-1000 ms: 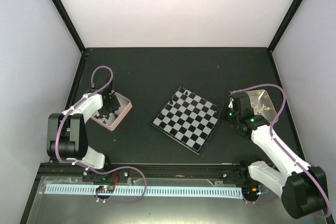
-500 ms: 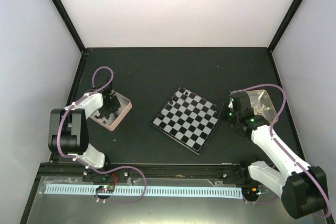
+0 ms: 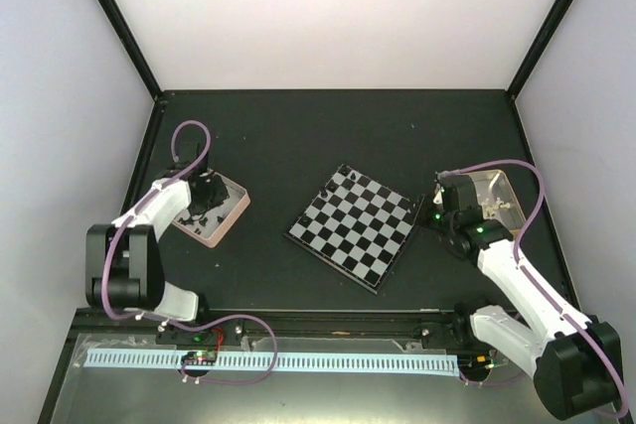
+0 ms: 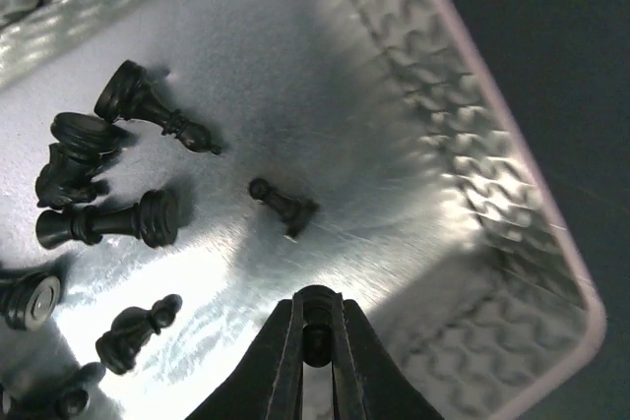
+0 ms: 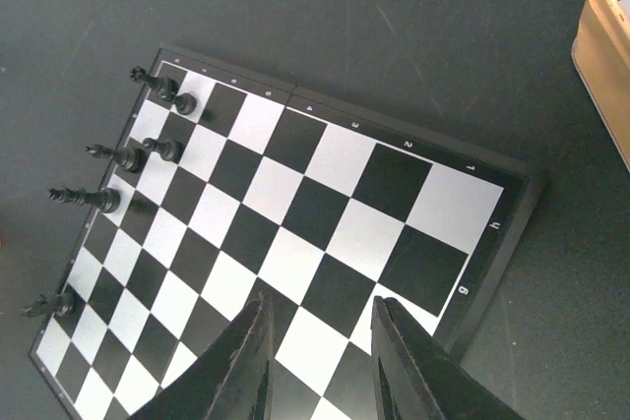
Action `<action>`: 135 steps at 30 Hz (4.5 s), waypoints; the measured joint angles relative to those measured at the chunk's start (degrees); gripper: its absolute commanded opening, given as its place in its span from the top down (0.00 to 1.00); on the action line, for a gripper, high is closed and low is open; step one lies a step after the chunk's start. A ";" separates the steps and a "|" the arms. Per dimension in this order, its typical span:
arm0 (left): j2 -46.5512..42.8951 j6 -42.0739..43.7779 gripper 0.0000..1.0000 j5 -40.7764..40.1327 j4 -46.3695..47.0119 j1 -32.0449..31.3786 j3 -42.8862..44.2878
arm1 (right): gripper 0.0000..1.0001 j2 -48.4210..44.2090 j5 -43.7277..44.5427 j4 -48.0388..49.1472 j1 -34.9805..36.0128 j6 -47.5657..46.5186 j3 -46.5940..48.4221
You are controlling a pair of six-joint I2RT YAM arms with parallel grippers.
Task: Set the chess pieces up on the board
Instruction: Pick up the chess piece from the storage box, then place the chess piece on the chessboard, then pick up the chess piece from the storage box.
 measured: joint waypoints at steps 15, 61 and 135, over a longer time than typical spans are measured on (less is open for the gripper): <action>-15.56 -2.54 0.94 5.27 -2.54 -26.08 2.95 | 0.70 -13.94 -1.62 -3.39 0.00 -0.87 0.02; 37.92 2.82 0.93 -5.31 -13.07 -45.90 48.52 | 0.70 -10.54 2.16 -3.80 0.00 2.84 -4.24; -15.26 -3.04 0.50 -7.67 -2.12 -5.95 -3.04 | 0.70 11.41 -7.48 6.19 0.00 2.12 0.68</action>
